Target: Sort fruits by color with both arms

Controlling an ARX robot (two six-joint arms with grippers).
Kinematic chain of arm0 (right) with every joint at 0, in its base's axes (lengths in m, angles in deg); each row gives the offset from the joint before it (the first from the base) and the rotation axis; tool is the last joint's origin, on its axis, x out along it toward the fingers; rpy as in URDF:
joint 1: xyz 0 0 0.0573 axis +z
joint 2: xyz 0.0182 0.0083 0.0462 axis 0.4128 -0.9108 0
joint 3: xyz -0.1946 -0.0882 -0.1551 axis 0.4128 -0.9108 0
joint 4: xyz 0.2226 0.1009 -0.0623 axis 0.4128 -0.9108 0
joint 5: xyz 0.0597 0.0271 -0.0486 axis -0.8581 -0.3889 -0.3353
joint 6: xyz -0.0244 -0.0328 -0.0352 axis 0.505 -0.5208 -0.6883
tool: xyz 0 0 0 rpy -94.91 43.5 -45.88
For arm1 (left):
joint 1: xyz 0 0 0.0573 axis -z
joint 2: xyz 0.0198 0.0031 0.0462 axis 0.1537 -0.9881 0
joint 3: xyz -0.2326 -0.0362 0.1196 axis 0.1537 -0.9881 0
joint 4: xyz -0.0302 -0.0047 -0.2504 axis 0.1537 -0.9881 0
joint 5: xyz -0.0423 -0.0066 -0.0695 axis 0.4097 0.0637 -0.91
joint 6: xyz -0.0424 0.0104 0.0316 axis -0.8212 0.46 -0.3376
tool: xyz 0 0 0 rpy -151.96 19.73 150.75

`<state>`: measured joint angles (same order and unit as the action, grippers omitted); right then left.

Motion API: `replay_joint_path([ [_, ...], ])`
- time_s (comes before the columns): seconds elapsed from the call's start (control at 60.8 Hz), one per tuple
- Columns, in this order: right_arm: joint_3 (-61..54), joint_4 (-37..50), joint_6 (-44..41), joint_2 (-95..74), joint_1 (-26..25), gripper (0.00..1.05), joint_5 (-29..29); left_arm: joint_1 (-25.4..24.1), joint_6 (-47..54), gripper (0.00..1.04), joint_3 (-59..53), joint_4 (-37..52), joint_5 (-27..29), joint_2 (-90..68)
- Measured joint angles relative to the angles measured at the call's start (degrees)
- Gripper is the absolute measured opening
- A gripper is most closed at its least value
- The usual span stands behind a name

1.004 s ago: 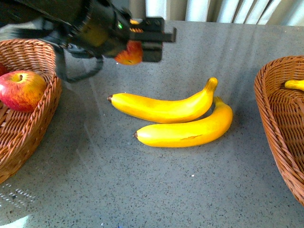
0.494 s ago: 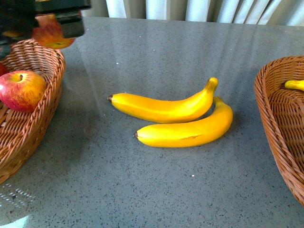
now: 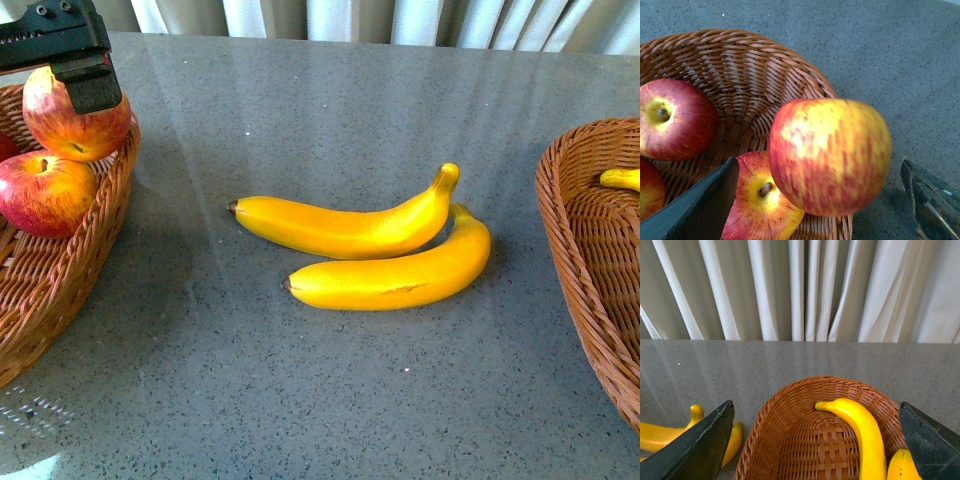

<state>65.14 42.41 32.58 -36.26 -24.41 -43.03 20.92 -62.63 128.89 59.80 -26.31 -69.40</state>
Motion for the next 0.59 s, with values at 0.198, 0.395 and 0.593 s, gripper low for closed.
replay_joint_path([
  [0.198, 0.0, 0.0, 0.02, 0.0, 0.0, 0.96, 0.0, -0.13, -0.13, 0.96, -2.21, 0.87, -0.48, 4.15],
  [0.395, 0.0, 0.0, 0.0, 0.0, 0.0, 0.96, 0.0, -3.17, 0.46, 0.96, -9.9, 1.92, -3.45, 13.81],
  [0.593, 0.0, 0.0, 0.0, 0.0, 0.0, 0.96, 0.0, -5.18, 1.4, 0.96, -19.69, 1.86, -8.37, 29.66],
])
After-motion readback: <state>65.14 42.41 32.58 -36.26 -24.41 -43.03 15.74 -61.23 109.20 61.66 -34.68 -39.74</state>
